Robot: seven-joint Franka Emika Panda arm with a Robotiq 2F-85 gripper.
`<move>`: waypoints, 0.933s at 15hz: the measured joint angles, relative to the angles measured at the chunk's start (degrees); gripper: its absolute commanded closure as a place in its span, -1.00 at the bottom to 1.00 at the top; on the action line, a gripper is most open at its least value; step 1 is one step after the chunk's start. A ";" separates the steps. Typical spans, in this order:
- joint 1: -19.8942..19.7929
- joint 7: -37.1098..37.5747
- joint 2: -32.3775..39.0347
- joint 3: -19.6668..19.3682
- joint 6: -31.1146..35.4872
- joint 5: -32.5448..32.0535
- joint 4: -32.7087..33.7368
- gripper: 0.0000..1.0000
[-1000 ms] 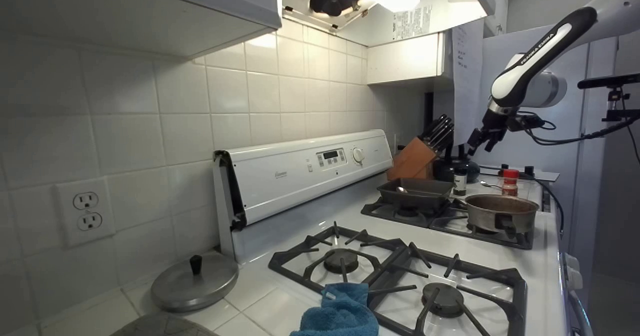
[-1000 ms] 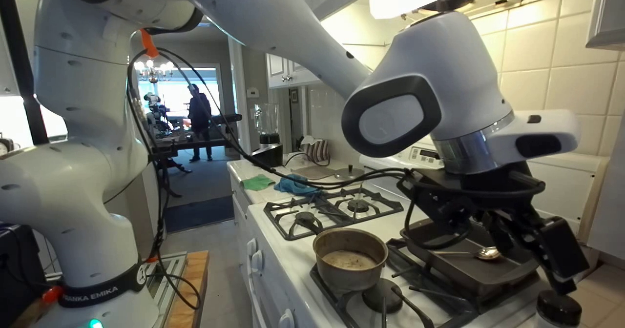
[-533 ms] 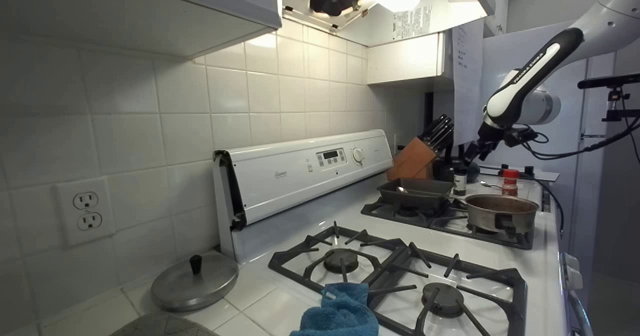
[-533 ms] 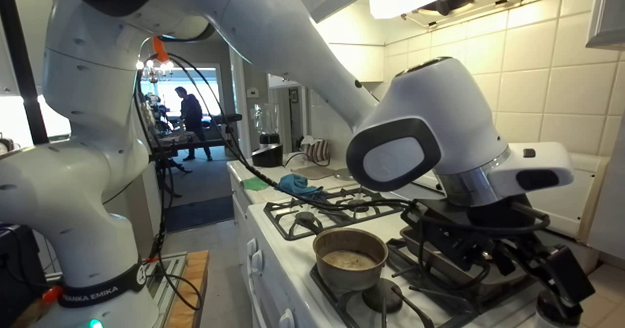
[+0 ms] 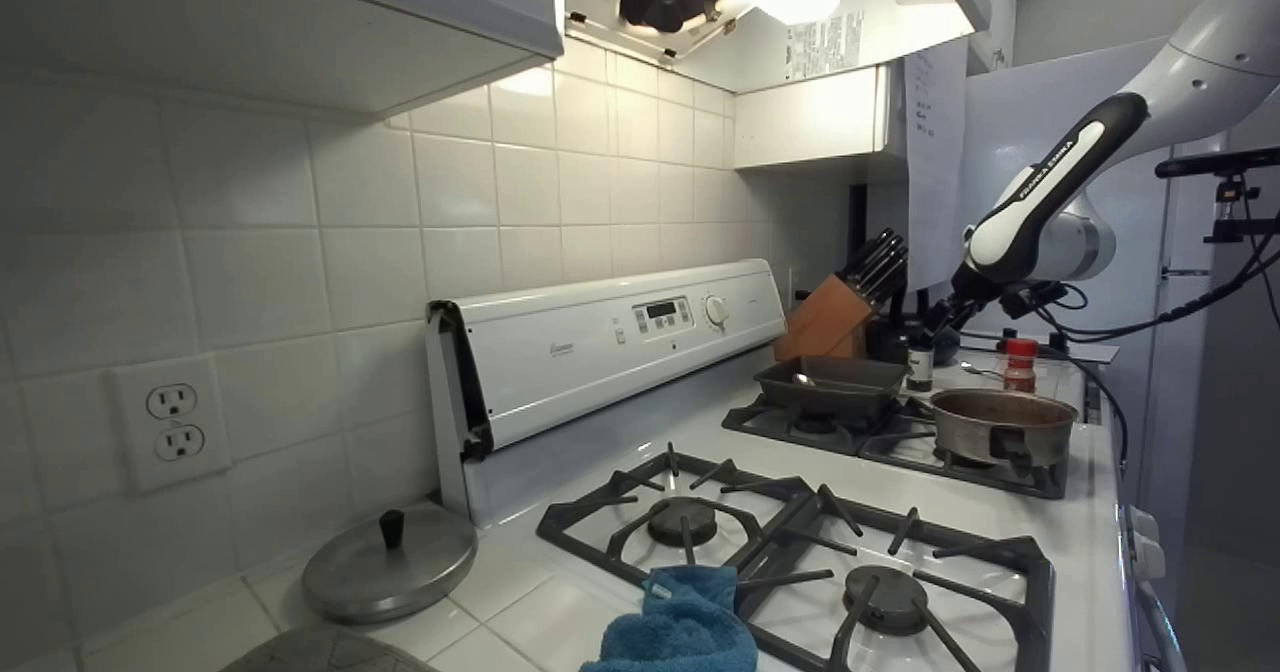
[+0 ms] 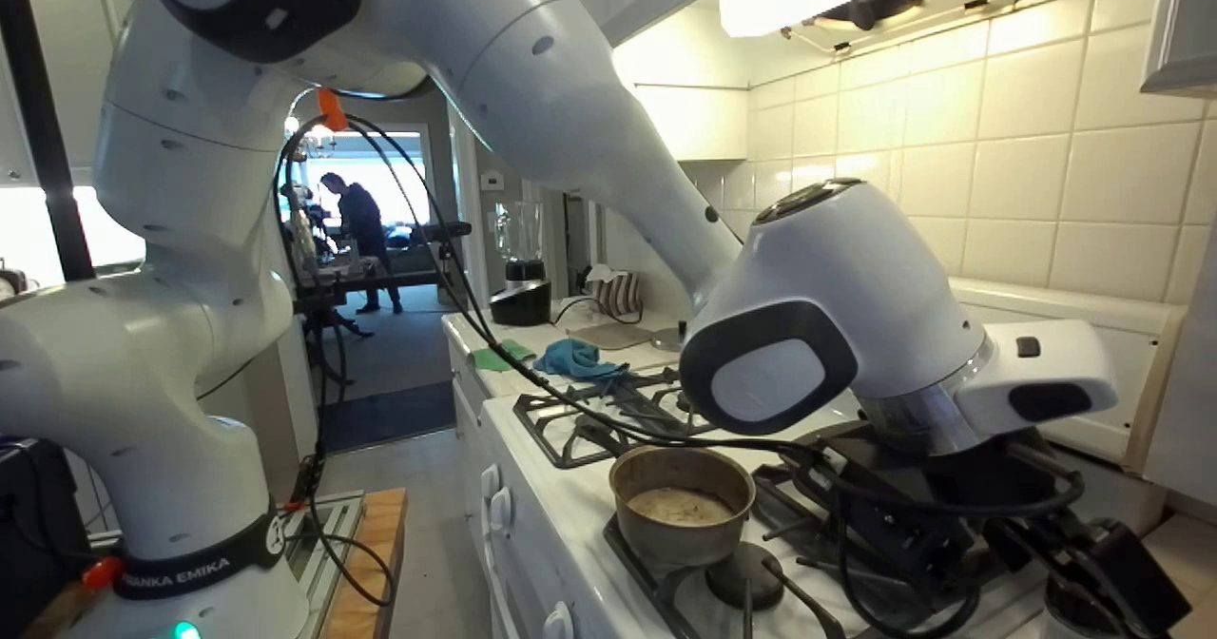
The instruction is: Pour the contents in the jar into the pot
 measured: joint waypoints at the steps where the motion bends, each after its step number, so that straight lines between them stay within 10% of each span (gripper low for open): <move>1: -1.01 -0.19 0.51 1.27 0.36 0.00 0.35 -1.00; 11: -10.28 -3.10 5.17 11.58 0.75 0.00 4.66 -0.97; 12: -10.78 -3.32 5.52 12.12 0.74 0.00 4.99 -0.47; 14: -11.72 -3.67 6.14 13.23 0.68 -0.02 5.48 -0.34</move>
